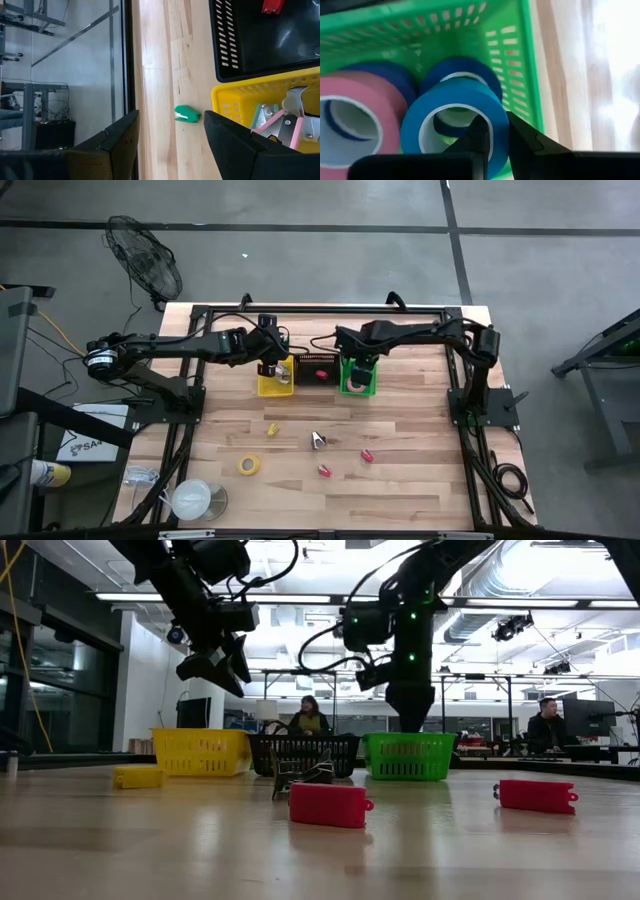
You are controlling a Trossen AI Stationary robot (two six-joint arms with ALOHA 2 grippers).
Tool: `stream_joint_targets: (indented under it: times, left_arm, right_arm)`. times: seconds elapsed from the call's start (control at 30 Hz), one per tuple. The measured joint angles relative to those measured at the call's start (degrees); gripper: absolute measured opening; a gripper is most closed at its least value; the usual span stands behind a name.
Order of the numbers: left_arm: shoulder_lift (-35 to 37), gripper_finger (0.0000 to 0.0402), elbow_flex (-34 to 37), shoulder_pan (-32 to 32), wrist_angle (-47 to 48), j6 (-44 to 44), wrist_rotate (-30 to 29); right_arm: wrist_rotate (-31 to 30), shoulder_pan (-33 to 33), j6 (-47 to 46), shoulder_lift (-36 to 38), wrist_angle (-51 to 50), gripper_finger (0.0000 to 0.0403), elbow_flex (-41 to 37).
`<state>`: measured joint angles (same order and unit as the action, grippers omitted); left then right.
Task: Pick and place Stapler, Stapler remover, tape
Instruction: Put the light blue tape into the green bin
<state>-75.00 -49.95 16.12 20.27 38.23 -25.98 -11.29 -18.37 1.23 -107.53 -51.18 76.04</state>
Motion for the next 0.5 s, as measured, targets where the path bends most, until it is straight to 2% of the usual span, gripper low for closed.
stream_joint_targets:
  times: [0.2,0.5]
  left_arm:
    - [0.00,0.0218,0.00,0.00,-0.04,-0.04,0.01]
    - [0.00,0.0218,0.00,0.00,0.00,-0.04,0.02]
  right_arm:
    - [-0.50,0.00,-0.34,0.00,1.62,0.0073,0.32]
    - [0.97,0.02,0.22,0.01,2.17,0.0100,0.49]
